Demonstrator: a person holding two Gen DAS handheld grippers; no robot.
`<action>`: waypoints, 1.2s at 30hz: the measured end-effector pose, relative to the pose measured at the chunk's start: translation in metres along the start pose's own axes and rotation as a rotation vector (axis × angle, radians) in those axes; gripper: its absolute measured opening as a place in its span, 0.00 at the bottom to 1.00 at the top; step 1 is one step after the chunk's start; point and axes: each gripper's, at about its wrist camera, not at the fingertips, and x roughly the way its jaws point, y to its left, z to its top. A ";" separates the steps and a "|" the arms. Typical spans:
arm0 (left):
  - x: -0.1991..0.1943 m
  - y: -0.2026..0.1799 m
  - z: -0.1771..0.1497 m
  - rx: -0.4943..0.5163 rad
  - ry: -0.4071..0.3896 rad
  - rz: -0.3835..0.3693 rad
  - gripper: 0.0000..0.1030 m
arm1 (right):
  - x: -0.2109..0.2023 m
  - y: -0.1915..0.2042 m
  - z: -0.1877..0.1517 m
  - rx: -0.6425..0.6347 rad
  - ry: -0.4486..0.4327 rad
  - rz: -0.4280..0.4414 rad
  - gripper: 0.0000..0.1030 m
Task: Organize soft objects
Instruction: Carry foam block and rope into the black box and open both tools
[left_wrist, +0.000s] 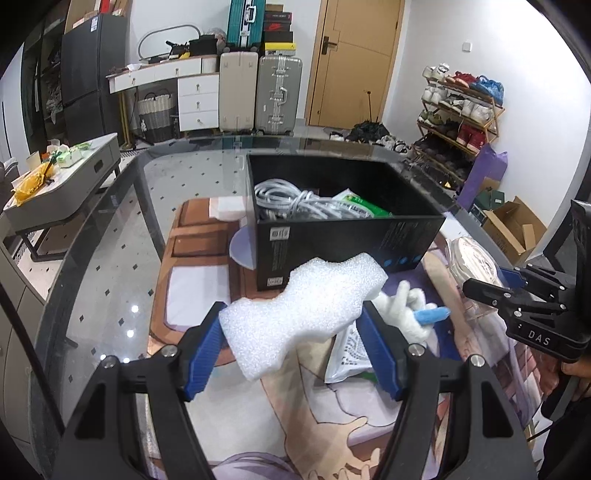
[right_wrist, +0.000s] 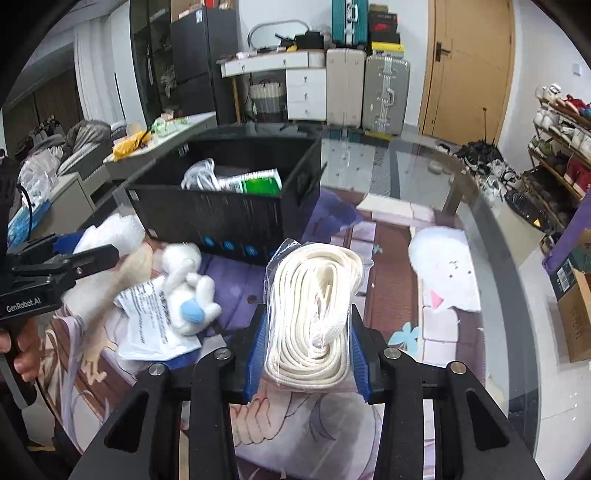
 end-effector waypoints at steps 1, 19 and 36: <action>-0.002 0.000 0.001 0.000 -0.005 -0.001 0.68 | -0.004 0.000 0.001 0.006 -0.012 0.000 0.39; -0.023 -0.007 0.045 0.024 -0.090 -0.024 0.68 | -0.047 0.028 0.039 -0.012 -0.121 0.065 0.39; -0.001 -0.004 0.080 0.022 -0.090 -0.033 0.68 | -0.031 0.033 0.081 -0.028 -0.124 0.089 0.39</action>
